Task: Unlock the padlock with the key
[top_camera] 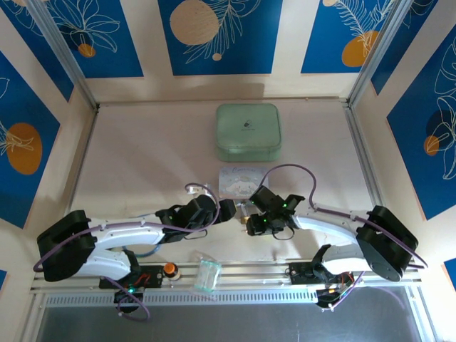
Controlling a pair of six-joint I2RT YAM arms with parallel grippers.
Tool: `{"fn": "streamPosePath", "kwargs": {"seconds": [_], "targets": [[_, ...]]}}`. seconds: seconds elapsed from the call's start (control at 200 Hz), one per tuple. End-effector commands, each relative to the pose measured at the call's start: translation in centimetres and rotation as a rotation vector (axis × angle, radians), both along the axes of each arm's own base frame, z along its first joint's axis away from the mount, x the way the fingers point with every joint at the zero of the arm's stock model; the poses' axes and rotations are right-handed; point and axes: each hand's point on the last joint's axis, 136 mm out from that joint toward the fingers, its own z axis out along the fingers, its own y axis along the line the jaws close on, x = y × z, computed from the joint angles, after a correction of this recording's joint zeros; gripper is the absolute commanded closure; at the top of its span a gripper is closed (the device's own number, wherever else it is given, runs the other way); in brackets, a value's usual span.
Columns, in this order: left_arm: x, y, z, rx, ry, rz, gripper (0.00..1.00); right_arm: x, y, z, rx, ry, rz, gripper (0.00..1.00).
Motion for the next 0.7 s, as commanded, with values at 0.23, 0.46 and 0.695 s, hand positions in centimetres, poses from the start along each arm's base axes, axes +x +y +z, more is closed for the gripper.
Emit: {"fn": "streamPosePath", "kwargs": {"seconds": [0.23, 0.46, 0.695], "targets": [[0.0, 0.4, 0.6, -0.011, -0.013, 0.027, 0.07, 1.0, 1.8, -0.3, -0.054, -0.049, 0.051, 0.64], [-0.2, 0.5, 0.2, -0.010, -0.003, 0.028, 0.07, 0.3, 1.5, -1.4, -0.130, -0.044, 0.076, 0.74], [-0.1, 0.8, 0.0, -0.004, 0.000, 0.036, 0.07, -1.0, 1.2, -2.7, -0.178, -0.026, 0.098, 0.89]]}}
